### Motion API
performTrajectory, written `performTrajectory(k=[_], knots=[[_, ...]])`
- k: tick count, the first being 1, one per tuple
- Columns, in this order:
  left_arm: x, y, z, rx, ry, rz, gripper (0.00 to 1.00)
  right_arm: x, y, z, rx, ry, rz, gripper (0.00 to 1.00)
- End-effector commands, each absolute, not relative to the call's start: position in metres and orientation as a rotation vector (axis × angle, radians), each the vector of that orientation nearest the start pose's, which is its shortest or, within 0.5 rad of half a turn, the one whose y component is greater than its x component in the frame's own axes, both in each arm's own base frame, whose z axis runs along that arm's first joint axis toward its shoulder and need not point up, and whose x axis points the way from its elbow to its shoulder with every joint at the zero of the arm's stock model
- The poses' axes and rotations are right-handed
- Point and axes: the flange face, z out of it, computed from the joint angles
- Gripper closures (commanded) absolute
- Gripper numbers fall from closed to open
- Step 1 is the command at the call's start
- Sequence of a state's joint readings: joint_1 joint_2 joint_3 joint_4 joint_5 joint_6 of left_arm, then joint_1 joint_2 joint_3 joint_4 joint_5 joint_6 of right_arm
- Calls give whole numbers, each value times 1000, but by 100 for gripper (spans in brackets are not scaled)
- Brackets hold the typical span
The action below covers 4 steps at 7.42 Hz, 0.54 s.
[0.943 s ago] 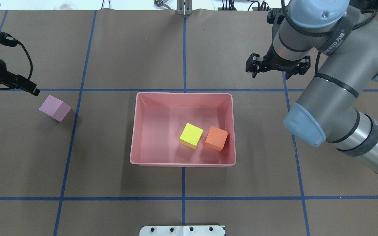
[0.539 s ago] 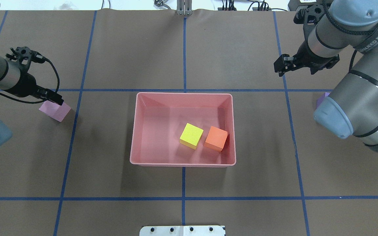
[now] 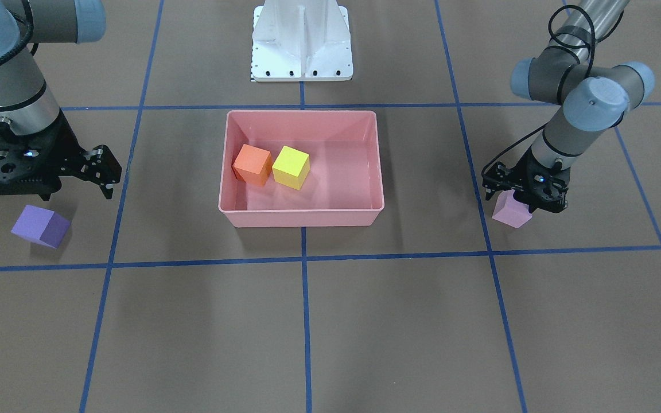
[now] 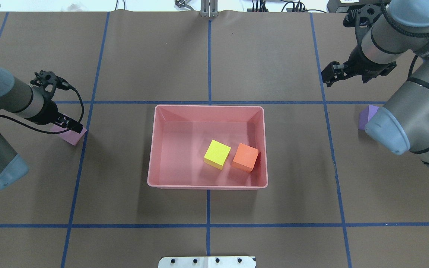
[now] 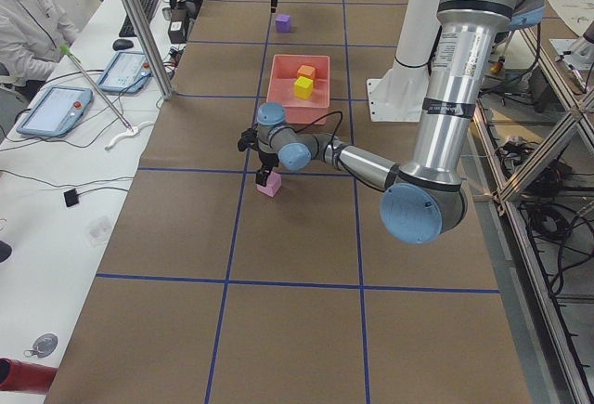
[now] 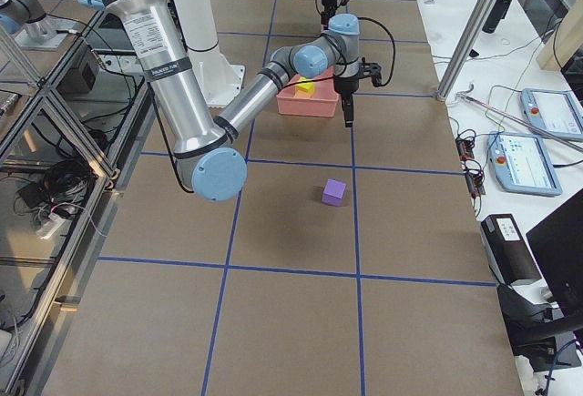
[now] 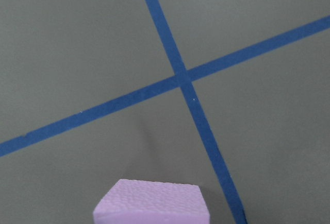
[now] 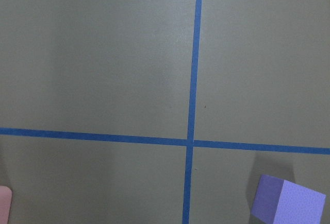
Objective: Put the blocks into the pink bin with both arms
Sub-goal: 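Lift the right gripper from the bin while the left descends onto the pink cube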
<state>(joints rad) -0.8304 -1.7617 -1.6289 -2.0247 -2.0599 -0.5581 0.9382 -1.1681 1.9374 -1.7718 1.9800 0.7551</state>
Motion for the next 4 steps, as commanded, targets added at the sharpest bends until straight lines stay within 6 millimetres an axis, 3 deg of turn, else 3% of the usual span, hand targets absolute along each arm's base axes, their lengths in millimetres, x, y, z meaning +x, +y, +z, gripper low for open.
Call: performTrajectory(k=[1, 4], knots=[[338, -495, 485, 278, 791, 395, 0, -268, -524, 304, 175, -664, 3, 0], [335, -493, 502, 255, 775, 386, 0, -268, -524, 304, 174, -664, 6, 0]])
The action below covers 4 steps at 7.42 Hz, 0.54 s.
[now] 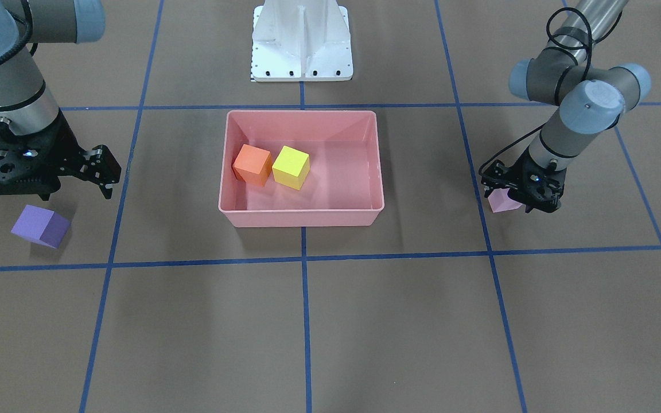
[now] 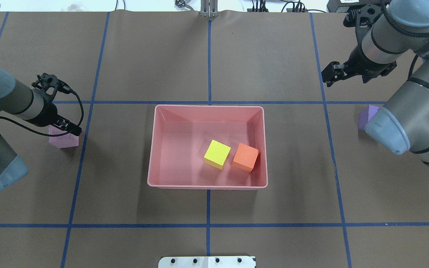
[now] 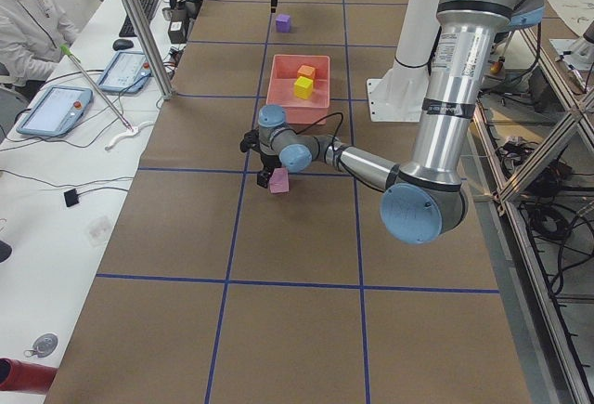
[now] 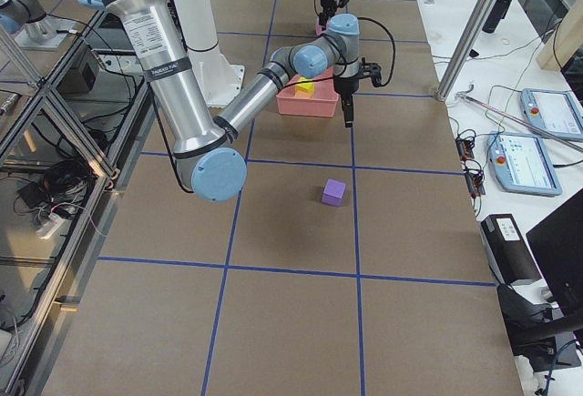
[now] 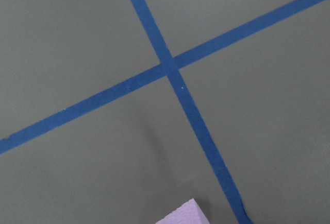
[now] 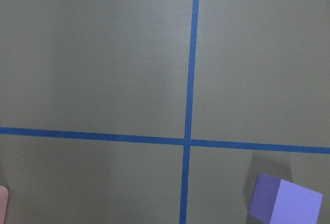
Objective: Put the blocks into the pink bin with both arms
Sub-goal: 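Lift the right gripper from the bin while the left descends onto the pink cube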
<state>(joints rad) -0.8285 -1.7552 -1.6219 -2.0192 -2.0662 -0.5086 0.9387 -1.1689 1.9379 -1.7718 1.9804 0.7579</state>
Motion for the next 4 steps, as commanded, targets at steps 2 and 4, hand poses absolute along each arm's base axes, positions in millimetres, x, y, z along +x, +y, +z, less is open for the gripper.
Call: performTrajectory(k=[2, 4], knots=[[333, -492, 505, 235, 779, 373, 0, -269, -524, 304, 174, -664, 5, 0], [330, -484, 516, 140, 807, 297, 0, -268, -524, 304, 174, -665, 6, 0]])
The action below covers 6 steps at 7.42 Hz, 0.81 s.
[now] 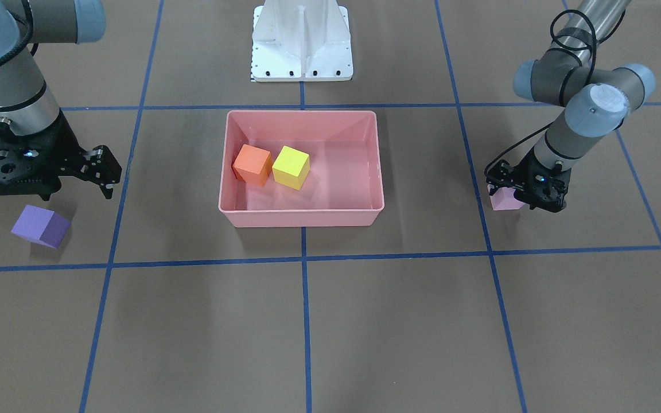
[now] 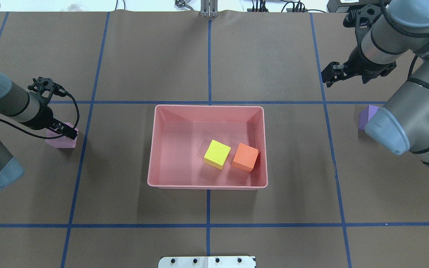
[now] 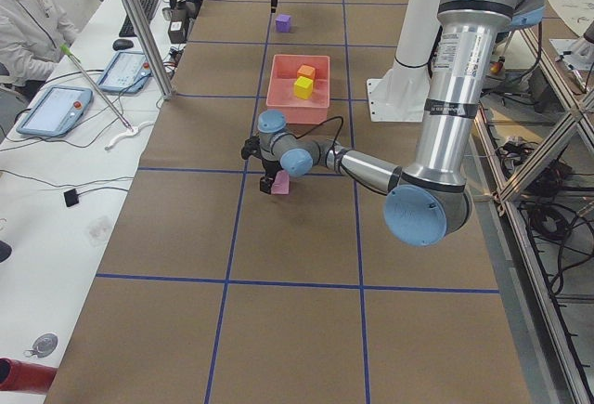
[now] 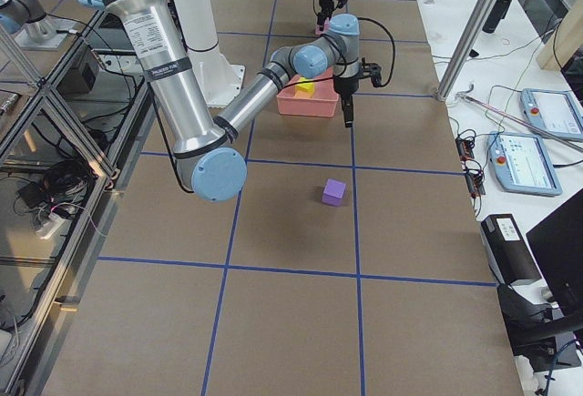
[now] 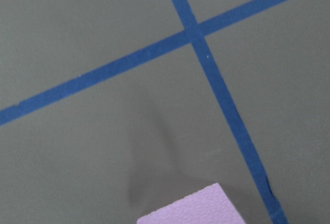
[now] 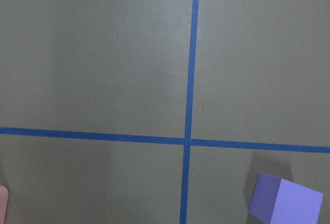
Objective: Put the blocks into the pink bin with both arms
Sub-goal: 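Lift the right gripper from the bin while the left descends onto the pink cube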
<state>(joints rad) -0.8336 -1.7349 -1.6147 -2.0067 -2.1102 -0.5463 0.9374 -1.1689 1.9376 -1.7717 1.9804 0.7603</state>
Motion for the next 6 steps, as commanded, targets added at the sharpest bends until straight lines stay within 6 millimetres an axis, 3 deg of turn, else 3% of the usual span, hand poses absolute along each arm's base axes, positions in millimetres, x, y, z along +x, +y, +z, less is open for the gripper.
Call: performTrajectory(k=[1, 2, 4, 5, 6], knots=[[330, -484, 515, 121, 811, 254, 0, -268, -524, 304, 174, -665, 6, 0], [330, -483, 512, 120, 815, 242, 9, -269, -524, 304, 175, -666, 7, 0], [327, -479, 511, 111, 830, 247, 67, -267, -523, 301, 178, -669, 9, 0], [322, -477, 496, 113, 865, 256, 88, -267, -523, 302, 178, -669, 9, 0], [313, -479, 470, 100, 868, 242, 99, -267, -523, 301, 178, -669, 9, 0]])
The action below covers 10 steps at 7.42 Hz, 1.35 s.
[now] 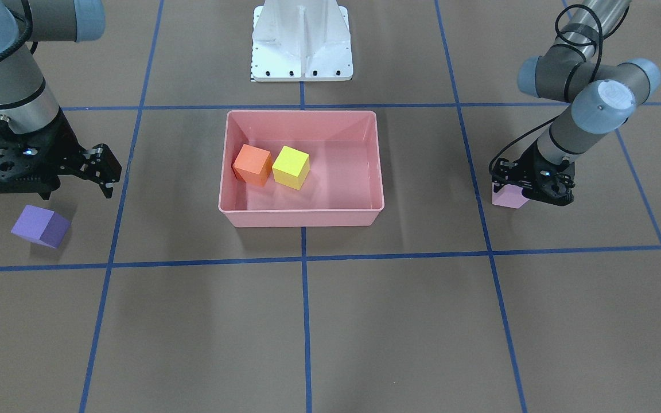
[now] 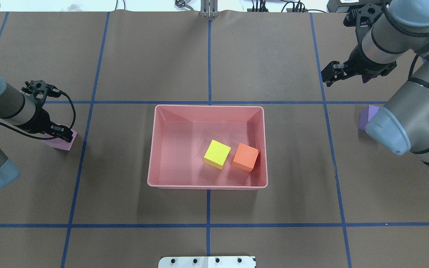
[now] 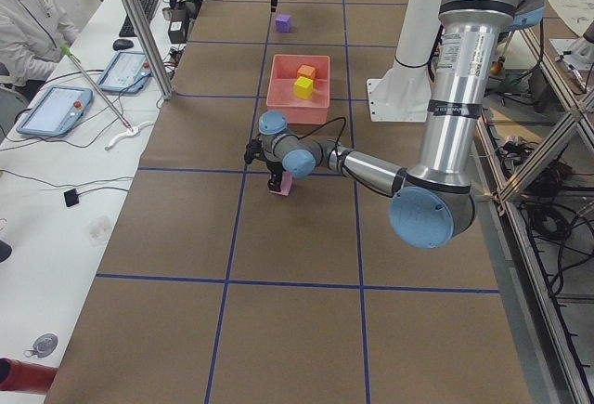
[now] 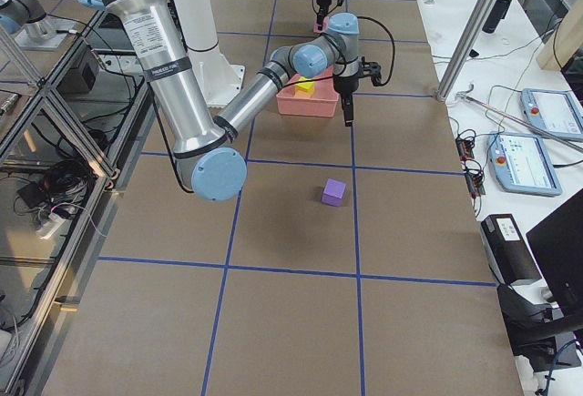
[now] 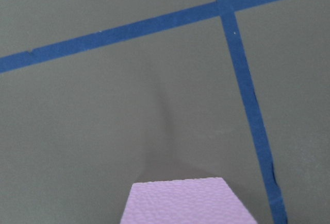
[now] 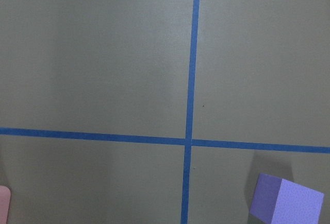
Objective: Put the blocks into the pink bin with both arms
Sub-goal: 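Carry the pink cube into the bin with the left gripper and release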
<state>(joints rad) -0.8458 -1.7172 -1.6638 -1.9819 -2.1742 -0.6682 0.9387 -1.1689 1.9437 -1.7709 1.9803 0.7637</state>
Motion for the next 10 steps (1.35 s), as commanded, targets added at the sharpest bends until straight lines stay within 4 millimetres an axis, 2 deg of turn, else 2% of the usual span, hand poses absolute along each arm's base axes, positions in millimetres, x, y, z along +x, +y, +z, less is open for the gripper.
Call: performTrajectory(k=[1, 2, 3, 4, 5, 6, 7, 8, 9, 10], knots=[[305, -470, 422, 64, 846, 229, 99, -267, -523, 304, 174, -667, 9, 0], [310, -477, 346, 56, 845, 217, 99, -263, -523, 309, 165, -668, 8, 0], [324, -491, 271, 36, 861, 144, 99, -246, -527, 315, 157, -685, -5, 0], [347, -494, 217, 28, 901, 98, 98, -222, -531, 331, 157, -683, -41, 0], [384, -476, 190, -11, 926, 85, 97, -205, -534, 348, 157, -663, -62, 0], [420, -470, 160, -45, 943, 69, 85, -191, -534, 364, 151, -650, -80, 0], [445, -475, 138, -58, 945, 75, 44, -183, -533, 376, 153, -660, -89, 0], [462, -474, 133, -61, 935, 82, 0, -178, -530, 397, 165, -675, -94, 0], [458, -477, 130, -22, 927, 69, 0, -174, -528, 424, 183, -682, -100, 0], [451, -481, 132, -9, 927, 71, 0, -166, -522, 459, 194, -679, -115, 0]])
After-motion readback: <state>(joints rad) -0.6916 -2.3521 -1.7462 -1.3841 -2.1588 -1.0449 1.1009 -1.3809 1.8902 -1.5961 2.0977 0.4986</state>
